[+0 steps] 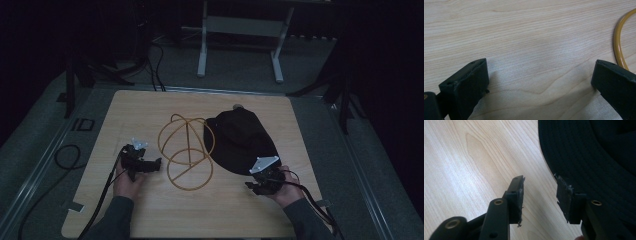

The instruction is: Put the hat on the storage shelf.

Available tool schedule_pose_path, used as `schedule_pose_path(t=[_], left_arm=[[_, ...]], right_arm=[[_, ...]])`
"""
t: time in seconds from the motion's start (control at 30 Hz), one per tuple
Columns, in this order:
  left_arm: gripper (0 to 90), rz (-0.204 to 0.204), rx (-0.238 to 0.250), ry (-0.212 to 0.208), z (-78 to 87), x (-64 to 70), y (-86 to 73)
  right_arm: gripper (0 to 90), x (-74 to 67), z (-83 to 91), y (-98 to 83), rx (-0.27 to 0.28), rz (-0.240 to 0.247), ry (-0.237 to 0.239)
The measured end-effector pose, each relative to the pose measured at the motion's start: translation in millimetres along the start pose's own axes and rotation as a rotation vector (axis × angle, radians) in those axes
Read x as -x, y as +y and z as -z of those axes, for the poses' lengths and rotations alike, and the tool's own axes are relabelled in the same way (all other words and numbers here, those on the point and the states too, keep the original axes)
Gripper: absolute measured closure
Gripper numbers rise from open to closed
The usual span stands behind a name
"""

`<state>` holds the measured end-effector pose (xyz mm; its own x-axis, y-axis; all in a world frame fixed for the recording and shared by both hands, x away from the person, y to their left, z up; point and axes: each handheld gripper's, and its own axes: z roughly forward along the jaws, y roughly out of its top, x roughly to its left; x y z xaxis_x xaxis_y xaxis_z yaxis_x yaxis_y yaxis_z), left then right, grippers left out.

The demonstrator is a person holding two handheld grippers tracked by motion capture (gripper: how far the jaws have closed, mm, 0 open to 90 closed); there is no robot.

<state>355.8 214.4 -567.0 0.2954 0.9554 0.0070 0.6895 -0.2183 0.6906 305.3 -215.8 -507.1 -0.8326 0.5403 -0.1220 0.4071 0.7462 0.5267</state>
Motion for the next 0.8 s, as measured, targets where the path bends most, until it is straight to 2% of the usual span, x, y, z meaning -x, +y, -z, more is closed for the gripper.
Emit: schedule_pose_path(t=[0.1, 0.47, 0.7, 0.8], left_arm=[[1.5, -0.001, -0.002, -0.001, 0.1, -0.1, 0.1], [1.5, -0.001, -0.002, -0.001, 0.1, -0.1, 0.1], [1.6, -0.001, -0.002, 0.000, 0.1, -0.1, 0.1], [1.5, 0.000, -0.001, -0.001, 0.1, -0.1, 0.1]], right_arm=[[61.0, 5.1, 6.1, 2.7, -0.016, 0.002, -0.004], [59.8, 22.2, 26.7, 13.0, -0.021, -0.019, -0.023], [59.8, 29.8, 31.0, 19.0, -0.027, -0.026, -0.025], [56.8, 34.7, 34.9, 23.4, -0.024, -0.033, -0.036]])
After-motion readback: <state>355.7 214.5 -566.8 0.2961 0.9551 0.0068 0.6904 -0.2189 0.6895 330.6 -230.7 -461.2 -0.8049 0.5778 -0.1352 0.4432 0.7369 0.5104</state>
